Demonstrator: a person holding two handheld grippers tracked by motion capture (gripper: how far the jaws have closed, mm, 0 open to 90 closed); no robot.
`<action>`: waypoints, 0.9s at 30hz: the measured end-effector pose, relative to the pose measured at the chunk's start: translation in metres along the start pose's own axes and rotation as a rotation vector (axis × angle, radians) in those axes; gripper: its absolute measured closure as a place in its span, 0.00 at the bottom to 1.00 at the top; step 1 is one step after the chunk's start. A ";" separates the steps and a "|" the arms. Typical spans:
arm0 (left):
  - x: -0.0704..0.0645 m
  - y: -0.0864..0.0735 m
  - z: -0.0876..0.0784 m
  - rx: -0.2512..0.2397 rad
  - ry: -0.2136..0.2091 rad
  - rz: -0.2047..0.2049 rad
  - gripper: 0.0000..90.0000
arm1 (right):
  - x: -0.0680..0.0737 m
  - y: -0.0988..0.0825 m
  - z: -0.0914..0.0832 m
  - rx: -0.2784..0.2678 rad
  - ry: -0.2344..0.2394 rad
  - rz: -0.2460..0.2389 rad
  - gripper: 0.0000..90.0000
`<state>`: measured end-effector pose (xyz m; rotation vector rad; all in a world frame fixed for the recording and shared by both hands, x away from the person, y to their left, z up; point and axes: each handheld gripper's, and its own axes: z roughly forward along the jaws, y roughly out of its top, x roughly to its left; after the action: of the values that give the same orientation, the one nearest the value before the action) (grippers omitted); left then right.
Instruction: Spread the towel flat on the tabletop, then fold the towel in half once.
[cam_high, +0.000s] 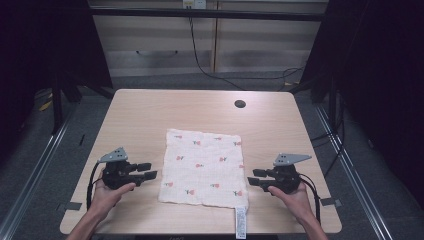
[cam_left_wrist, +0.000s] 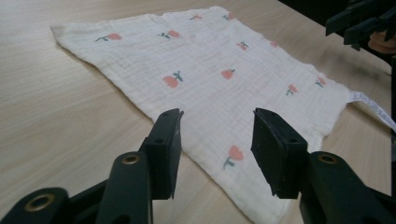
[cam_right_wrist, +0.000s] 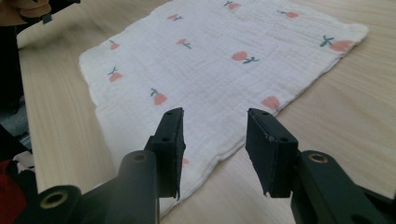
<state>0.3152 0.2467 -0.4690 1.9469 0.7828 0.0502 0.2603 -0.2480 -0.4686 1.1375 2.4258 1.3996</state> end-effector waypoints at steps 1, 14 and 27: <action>0.001 0.002 0.002 0.008 0.001 -0.002 0.55 | -0.003 0.001 0.002 0.002 -0.001 0.012 0.62; 0.031 0.028 0.032 0.062 0.093 -0.020 0.50 | -0.031 0.026 0.030 0.019 -0.041 0.014 0.68; 0.052 0.038 0.077 0.114 0.104 -0.046 0.52 | -0.063 0.044 0.076 0.078 -0.082 0.041 0.62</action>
<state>0.4029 0.2030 -0.4918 2.0457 0.9164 0.0806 0.3624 -0.2234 -0.4926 1.2429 2.4325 1.2535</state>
